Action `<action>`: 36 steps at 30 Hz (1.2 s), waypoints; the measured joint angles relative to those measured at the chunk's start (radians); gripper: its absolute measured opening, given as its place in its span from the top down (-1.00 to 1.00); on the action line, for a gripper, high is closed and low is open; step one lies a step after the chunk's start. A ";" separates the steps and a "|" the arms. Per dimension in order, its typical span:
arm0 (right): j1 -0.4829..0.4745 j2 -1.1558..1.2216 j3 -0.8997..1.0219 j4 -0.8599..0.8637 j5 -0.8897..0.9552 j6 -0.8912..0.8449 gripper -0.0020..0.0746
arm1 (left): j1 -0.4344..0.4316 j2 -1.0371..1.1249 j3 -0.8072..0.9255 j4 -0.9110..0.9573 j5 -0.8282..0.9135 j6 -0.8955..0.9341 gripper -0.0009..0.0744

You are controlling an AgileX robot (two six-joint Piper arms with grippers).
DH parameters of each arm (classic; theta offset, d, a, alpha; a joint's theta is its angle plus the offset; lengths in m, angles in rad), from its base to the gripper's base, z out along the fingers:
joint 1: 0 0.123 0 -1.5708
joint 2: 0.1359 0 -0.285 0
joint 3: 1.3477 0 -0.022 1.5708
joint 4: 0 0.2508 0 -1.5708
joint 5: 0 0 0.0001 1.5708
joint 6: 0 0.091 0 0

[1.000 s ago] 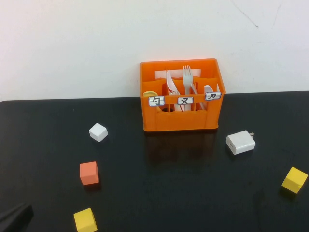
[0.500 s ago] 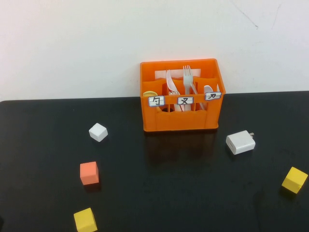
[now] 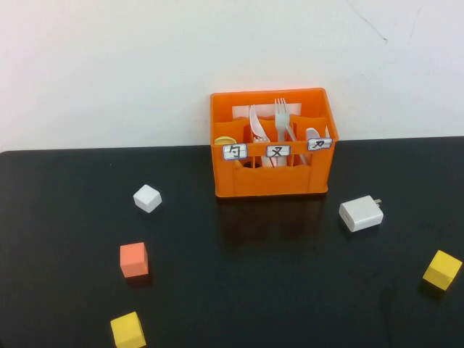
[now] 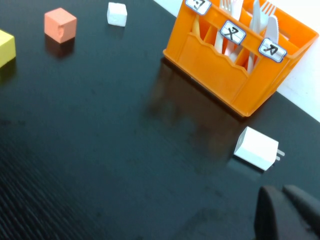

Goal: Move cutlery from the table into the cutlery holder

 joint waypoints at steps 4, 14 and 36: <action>0.000 0.000 0.000 0.000 0.000 0.000 0.95 | 0.000 0.000 0.000 -0.002 0.020 0.000 0.98; 0.000 0.000 0.000 0.000 0.000 0.000 0.95 | 0.000 0.000 -0.002 -0.002 0.029 0.130 0.98; 0.000 0.000 0.000 0.000 0.000 0.000 0.95 | 0.000 0.000 -0.002 -0.042 0.032 0.188 0.98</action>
